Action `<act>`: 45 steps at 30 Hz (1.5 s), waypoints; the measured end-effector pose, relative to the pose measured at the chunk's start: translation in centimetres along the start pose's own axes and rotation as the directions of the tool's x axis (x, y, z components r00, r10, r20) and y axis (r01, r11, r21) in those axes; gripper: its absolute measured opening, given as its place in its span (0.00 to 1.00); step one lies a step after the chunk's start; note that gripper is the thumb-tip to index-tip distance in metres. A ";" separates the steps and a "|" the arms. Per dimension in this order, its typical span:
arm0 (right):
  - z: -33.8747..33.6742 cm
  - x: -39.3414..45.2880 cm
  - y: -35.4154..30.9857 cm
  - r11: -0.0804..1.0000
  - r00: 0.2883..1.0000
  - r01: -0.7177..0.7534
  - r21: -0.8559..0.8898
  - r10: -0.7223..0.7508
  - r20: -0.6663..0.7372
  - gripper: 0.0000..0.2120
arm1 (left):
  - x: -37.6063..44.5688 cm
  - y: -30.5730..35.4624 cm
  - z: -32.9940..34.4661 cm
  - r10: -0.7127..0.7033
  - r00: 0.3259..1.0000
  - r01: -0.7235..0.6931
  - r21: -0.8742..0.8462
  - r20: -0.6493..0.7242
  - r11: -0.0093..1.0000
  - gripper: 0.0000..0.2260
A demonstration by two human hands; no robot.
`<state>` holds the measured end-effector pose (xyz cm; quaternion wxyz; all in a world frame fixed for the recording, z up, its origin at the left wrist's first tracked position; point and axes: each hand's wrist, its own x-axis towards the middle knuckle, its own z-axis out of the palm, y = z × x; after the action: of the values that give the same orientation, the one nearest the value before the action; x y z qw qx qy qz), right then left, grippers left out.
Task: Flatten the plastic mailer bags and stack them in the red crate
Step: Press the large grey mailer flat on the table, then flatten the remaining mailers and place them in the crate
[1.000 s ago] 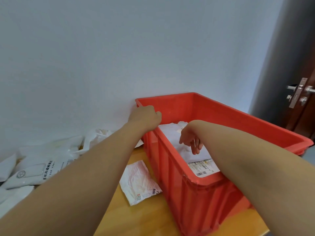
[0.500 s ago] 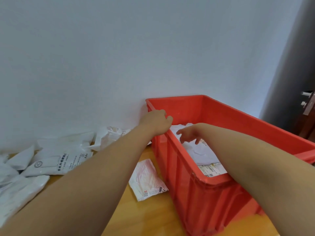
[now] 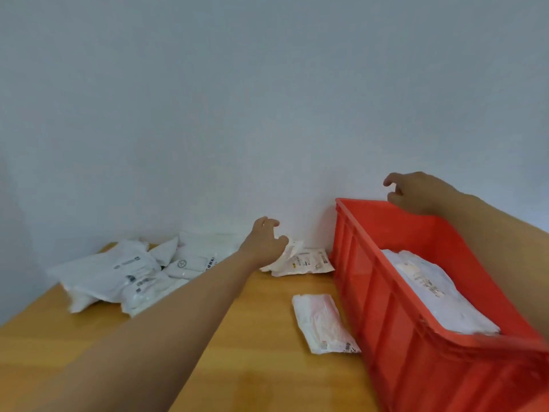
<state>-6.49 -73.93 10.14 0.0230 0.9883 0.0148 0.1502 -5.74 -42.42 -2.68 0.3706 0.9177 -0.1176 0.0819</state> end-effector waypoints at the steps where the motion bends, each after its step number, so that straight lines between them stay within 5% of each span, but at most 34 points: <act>1: -0.9 0.1 -1.6 0.999 0.999 0.031 0.020 -0.031 -0.013 0.18 | -0.4 -1.1 -0.8 -0.039 0.999 0.039 -0.006 -0.016 0.999 0.24; 7: -2.3 0.1 -12.1 0.967 0.980 0.194 0.168 -0.186 -0.064 0.18 | -2.8 -7.3 -3.1 -0.134 0.990 0.137 0.067 -0.049 0.988 0.24; 13: 4.1 -1.2 -22.5 0.885 0.956 0.267 0.382 -0.294 0.013 0.17 | -6.3 -13.5 -5.0 -0.219 0.967 0.229 0.064 -0.128 0.971 0.23; 20: 16.4 -5.4 -30.0 0.784 0.931 0.123 0.609 -0.304 0.203 0.20 | -13.2 -21.4 -4.8 -0.368 0.864 0.391 -0.003 -0.343 0.920 0.22; 32: 23.6 -8.4 -37.3 0.728 0.875 -0.078 0.681 -0.277 0.397 0.27 | -15.5 -28.1 -5.0 -0.527 0.781 0.473 -0.235 -0.335 0.849 0.25; 36: 24.0 -8.2 -40.2 0.563 0.855 -0.305 0.768 -0.194 0.481 0.29 | -15.5 -27.8 -4.8 -0.539 0.761 0.486 -0.234 -0.360 0.842 0.22; 41: 24.2 -7.5 -44.9 0.122 0.722 -0.659 0.742 -0.171 0.670 0.22 | -16.2 -27.5 -4.7 -0.488 0.799 0.452 -0.186 -0.352 0.873 0.19; 45: 24.1 -7.2 -47.5 0.054 0.703 -0.701 0.711 -0.120 0.701 0.23 | -16.5 -27.3 -4.9 -0.464 0.827 0.421 -0.198 -0.318 0.885 0.14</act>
<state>-7.20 -27.71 -17.38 -0.6570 0.7118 -0.1192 -0.2178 -14.33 -17.40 -21.12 0.4485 0.8657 0.1628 0.1514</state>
